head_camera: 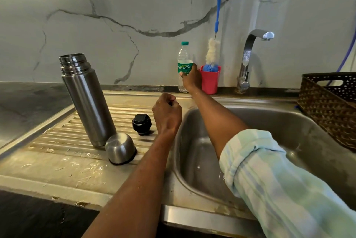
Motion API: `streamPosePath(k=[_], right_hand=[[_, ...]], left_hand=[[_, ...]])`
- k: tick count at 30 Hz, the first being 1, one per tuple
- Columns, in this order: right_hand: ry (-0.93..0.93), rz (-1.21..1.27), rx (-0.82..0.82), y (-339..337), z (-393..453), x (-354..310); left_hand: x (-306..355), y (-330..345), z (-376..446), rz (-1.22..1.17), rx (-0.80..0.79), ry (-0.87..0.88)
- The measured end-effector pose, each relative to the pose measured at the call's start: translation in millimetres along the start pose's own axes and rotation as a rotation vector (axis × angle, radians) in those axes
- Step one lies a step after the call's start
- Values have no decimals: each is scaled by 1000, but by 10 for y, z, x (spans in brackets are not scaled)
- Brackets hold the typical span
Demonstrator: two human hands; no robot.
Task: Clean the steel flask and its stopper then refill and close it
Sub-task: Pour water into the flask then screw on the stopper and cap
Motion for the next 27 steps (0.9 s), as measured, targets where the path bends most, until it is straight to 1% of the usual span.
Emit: streamPosePath(k=[6,11,17,19,23,27], right_hand=[[41,-63,-43,24,-36,67],[51,-166,-88,9,-151,79],[-96,-387,-142,-88,-303,0],[-116,-413,-146,-142,-338,-4],[-228,-483,-188,-199,-465,-66],[-266,-450,-231,-296,-677,-189]], left_hand=[[-21,5,5,3,-10,-16],[-27,5,-4,11,-12,-6],[-26,21,0,-2,-23,-5],[-28,22,-1,-7,-20,1],[-18,32,-8,-5,-24,23],[-8,23,-46,12,-33,63]])
Point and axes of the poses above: each hand's wrist, its own z-axis towards the middle knuckle, its own y-axis out of the palm, x = y × z, the point moved 1 cm from there along z, towards the middle knuckle, and after that the axes turned 14 degrees about -y, right-handed, at the moved point
